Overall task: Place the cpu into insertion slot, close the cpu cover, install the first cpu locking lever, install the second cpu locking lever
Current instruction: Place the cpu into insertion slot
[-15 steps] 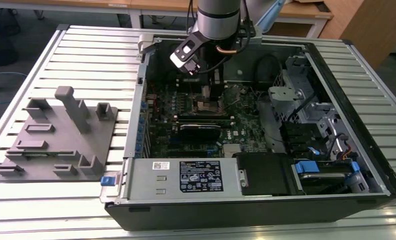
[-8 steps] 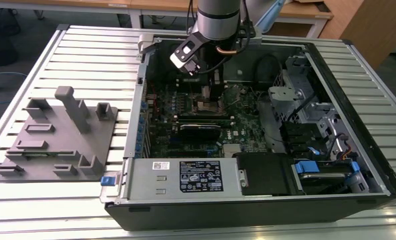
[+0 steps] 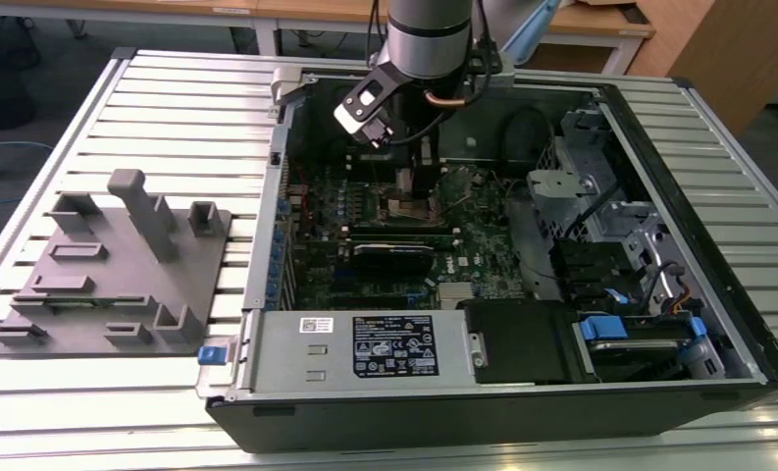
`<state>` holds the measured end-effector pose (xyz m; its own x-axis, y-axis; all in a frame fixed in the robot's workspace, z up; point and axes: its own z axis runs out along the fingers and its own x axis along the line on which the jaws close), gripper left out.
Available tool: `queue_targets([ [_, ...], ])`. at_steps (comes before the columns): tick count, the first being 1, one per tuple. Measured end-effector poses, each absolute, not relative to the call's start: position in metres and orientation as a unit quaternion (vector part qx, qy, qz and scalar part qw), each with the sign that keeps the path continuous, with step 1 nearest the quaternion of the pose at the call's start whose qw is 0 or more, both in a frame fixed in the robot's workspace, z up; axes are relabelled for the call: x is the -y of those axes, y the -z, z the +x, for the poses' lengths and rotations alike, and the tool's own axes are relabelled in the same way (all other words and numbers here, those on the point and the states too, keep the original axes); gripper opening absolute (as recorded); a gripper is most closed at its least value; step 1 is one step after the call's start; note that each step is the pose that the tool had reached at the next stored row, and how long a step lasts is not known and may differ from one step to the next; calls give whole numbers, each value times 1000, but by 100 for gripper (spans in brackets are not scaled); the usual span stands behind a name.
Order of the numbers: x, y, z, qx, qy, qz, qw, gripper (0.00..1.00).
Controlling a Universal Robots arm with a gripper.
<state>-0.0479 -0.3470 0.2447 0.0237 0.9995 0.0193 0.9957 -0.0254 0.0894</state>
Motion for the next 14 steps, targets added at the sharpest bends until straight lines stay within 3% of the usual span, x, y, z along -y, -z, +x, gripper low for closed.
queue_targets([
  [14, 345, -242, -49, -699, -38, 714, 25, 54],
])
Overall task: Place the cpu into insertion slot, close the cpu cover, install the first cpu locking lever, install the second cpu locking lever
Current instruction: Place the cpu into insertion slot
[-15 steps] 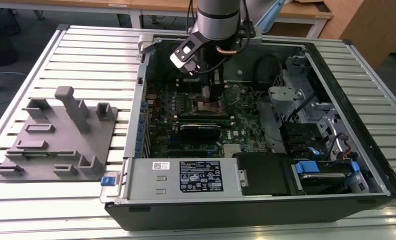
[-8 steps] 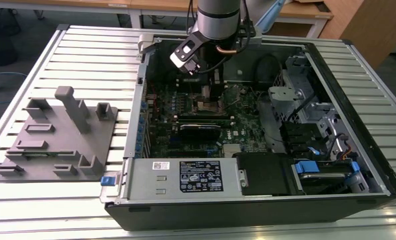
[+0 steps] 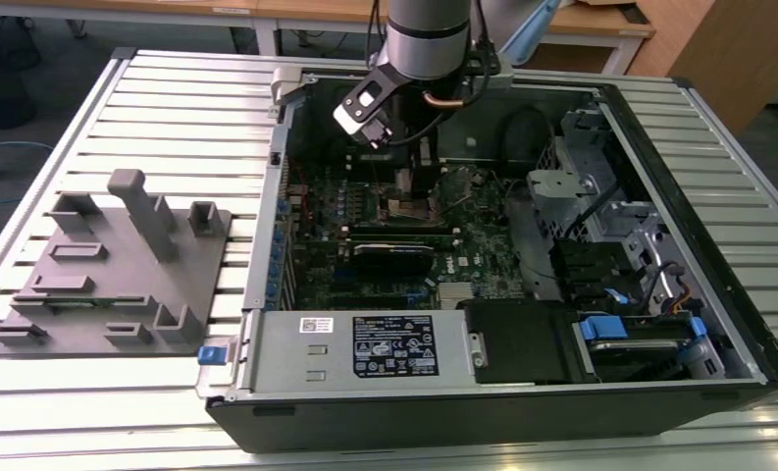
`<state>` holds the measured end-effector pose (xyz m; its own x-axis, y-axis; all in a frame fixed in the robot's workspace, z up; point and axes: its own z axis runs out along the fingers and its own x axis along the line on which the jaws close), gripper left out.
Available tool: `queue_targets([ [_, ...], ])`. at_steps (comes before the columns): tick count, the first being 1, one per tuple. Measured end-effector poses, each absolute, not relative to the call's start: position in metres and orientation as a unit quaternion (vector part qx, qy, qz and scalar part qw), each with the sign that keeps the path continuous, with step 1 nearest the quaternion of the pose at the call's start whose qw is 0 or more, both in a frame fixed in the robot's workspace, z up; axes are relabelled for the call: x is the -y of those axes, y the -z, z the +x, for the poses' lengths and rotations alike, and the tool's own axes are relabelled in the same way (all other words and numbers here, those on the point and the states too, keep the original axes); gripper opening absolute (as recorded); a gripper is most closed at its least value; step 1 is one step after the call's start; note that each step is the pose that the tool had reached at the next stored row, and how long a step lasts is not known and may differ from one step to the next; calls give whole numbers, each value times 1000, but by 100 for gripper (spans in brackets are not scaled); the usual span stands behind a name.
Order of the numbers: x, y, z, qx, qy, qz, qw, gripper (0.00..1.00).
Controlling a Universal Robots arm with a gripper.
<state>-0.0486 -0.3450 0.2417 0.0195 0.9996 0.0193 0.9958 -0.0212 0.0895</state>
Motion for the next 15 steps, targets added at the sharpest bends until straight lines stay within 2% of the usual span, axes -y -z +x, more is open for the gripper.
queue_targets([
  [15, 343, -224, -51, -713, -40, 699, 26, 54],
])
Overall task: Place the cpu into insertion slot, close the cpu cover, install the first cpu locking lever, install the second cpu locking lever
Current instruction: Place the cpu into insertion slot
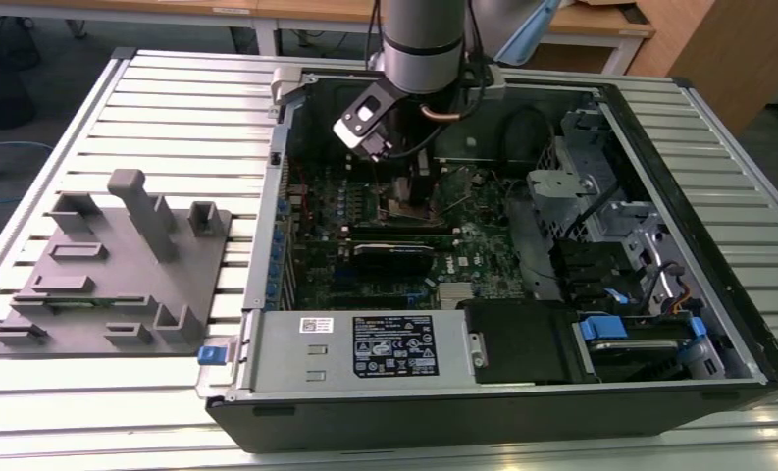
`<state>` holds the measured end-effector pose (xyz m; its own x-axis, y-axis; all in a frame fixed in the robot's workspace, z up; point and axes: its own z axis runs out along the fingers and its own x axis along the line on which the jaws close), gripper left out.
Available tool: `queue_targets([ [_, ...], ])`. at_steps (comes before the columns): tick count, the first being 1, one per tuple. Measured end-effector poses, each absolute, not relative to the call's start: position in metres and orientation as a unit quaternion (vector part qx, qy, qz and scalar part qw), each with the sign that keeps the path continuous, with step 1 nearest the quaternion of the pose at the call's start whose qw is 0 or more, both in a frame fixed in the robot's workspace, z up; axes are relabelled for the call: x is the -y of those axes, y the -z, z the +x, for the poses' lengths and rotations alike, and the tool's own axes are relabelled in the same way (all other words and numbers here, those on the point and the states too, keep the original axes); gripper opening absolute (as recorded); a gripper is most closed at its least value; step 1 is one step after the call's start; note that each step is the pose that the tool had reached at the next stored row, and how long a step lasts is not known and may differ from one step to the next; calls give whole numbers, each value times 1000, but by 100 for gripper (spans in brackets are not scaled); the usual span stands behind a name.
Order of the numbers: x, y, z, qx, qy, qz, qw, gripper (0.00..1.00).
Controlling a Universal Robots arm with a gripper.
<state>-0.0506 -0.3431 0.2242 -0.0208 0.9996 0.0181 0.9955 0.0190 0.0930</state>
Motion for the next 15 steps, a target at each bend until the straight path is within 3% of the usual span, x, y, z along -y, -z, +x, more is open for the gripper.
queue_targets([
  [15, 343, -216, -53, -714, -42, 698, 28, 54],
])
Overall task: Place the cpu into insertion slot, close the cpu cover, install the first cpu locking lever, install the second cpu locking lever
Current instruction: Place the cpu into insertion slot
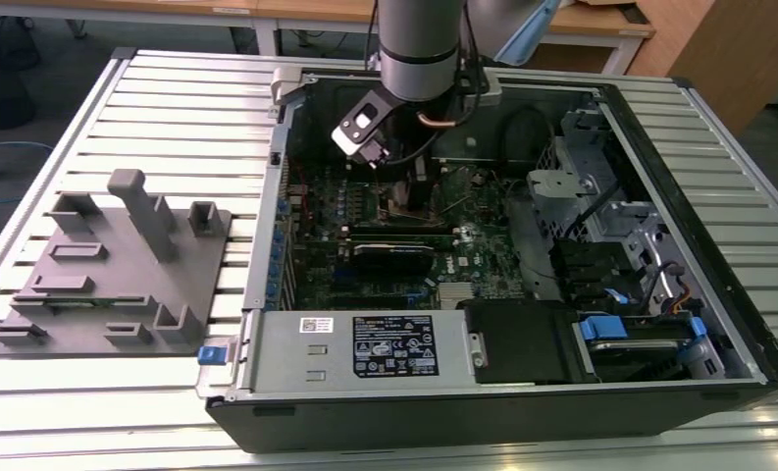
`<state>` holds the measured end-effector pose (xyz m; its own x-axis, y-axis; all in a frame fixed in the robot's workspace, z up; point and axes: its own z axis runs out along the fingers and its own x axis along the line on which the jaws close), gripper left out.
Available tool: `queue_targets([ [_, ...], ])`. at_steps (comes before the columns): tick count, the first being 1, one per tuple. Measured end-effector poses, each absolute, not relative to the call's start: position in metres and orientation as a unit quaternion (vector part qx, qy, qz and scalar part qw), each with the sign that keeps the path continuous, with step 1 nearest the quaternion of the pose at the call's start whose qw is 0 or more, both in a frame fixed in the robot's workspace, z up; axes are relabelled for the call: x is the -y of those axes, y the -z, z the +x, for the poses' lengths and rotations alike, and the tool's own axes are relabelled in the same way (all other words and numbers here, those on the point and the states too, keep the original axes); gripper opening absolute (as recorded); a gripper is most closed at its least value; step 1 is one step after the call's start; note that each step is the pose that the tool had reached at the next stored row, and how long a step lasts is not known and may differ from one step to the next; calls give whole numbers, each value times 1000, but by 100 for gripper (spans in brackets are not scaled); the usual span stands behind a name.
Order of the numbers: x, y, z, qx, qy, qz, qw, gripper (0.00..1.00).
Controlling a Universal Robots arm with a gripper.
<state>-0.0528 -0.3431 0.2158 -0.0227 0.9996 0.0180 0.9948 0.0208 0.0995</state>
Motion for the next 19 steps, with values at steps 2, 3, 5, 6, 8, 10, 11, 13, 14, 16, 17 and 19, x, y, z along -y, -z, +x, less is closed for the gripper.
queue_targets([
  [2, 343, -214, -53, -714, -42, 698, 28, 54],
  [3, 343, -213, -53, -714, -42, 698, 28, 54],
  [5, 343, -211, -53, -714, -42, 698, 28, 54],
  [6, 343, -210, -53, -714, -42, 698, 28, 54],
  [8, 343, -209, -53, -714, -42, 699, 28, 54],
  [10, 342, -209, -54, -714, -42, 698, 28, 54],
  [11, 342, -209, -54, -714, -42, 698, 28, 54],
  [13, 341, -208, -55, -714, -42, 698, 28, 54],
  [14, 341, -207, -55, -714, -42, 698, 28, 54],
  [16, 341, -204, -55, -714, -42, 698, 28, 54],
  [17, 341, -203, -55, -714, -42, 698, 28, 54],
  [19, 341, -201, -55, -714, -42, 698, 28, 54],
])
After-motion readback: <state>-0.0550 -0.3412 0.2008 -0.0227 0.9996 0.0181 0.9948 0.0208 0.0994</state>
